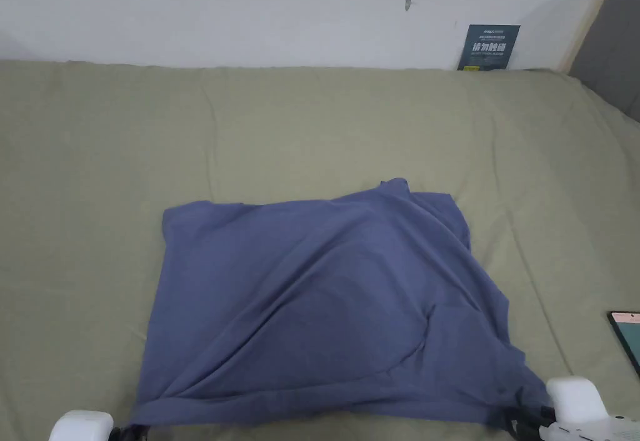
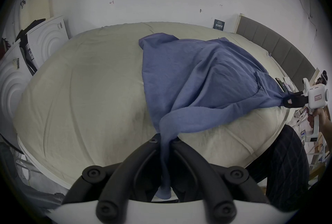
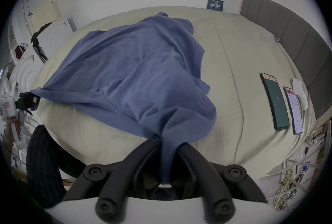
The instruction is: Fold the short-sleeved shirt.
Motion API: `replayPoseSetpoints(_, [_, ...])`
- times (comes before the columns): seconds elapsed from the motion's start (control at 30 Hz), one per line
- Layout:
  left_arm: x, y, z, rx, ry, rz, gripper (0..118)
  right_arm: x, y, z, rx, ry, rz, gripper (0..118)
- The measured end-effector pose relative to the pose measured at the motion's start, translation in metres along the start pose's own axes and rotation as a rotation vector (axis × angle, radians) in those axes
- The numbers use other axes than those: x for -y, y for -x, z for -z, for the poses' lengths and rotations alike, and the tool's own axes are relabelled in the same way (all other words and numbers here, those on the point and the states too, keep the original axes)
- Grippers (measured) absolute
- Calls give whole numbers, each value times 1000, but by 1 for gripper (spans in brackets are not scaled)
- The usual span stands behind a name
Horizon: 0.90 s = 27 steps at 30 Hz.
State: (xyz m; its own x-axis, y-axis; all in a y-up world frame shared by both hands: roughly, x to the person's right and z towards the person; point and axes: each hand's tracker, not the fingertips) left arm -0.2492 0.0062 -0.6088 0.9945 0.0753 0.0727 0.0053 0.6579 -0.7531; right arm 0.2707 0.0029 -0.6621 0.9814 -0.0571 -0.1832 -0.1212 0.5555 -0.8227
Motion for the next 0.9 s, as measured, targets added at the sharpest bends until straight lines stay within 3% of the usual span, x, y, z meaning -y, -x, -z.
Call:
replayPoseSetpoints(0.17, [-10, -1, -22, 3, -93, -13, 5, -10, -8, -32, -85, -33, 52, 5])
replayPoseSetpoints(0.27, [-24, 2, -32, 47, -136, -100, 5, -25, -18, -48, -147, -53, 89, 5])
replayPoseSetpoints(0.43, [-67, 7, -20, 80, -142, -122, 5, -73, -34, -59, -220, -103, 140, 5])
replayPoseSetpoints(0.57, [-120, 3, 7, 73, -136, -88, 5, -131, -32, -49, -212, -131, 141, 5])
replayPoseSetpoints(0.7, [-170, 18, 59, 42, -104, -207, 5, -186, -40, -2, -190, -92, 172, 5])
replayPoseSetpoints(0.8, [-192, 23, 104, -31, 8, -250, 5, -210, -47, 42, -140, -14, 224, 5])
replayPoseSetpoints(0.9, [-199, 24, 141, -48, 111, -279, 5, -223, -45, 75, -104, 45, 202, 6])
